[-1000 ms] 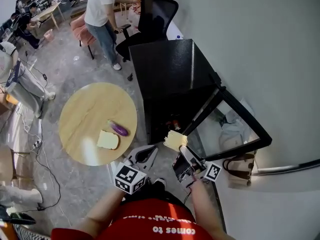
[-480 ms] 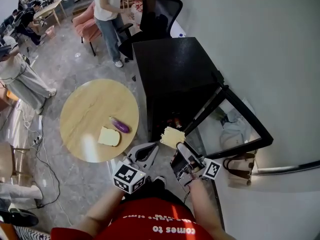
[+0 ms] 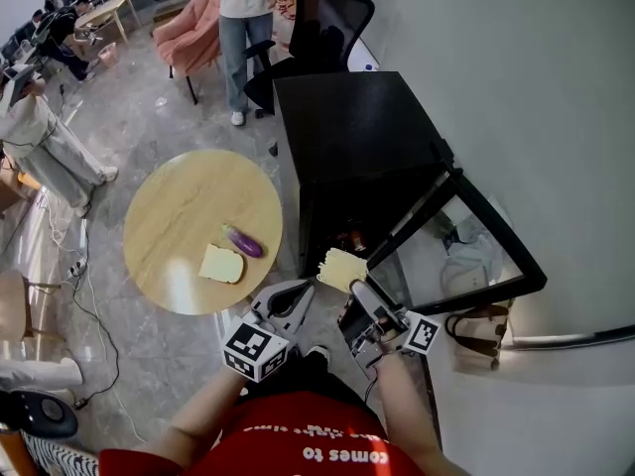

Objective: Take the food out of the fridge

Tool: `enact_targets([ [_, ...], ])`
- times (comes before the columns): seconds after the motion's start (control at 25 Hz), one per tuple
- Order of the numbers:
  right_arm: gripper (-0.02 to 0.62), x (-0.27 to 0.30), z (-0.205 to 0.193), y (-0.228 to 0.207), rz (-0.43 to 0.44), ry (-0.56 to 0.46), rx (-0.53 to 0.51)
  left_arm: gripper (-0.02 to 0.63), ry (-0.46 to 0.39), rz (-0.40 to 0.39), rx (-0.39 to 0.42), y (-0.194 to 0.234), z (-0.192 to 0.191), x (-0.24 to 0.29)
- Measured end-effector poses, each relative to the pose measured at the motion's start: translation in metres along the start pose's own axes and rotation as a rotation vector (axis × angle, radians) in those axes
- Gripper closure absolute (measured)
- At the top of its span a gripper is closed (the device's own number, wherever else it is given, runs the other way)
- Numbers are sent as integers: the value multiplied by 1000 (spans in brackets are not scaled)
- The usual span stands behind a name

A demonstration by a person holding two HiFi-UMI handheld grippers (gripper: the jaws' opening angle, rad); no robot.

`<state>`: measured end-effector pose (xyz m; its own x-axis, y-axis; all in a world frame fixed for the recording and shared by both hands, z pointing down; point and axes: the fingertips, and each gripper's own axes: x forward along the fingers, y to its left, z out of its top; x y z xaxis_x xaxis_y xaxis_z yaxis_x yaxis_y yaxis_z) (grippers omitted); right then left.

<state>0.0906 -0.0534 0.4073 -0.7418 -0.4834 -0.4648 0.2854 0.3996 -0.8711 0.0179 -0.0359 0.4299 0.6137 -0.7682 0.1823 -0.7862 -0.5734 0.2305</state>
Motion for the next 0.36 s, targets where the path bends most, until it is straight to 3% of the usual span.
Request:
enact_targets([
  [0.36, 552, 12, -14, -7, -4, 29, 11, 598, -13, 27, -7, 14, 0, -13],
])
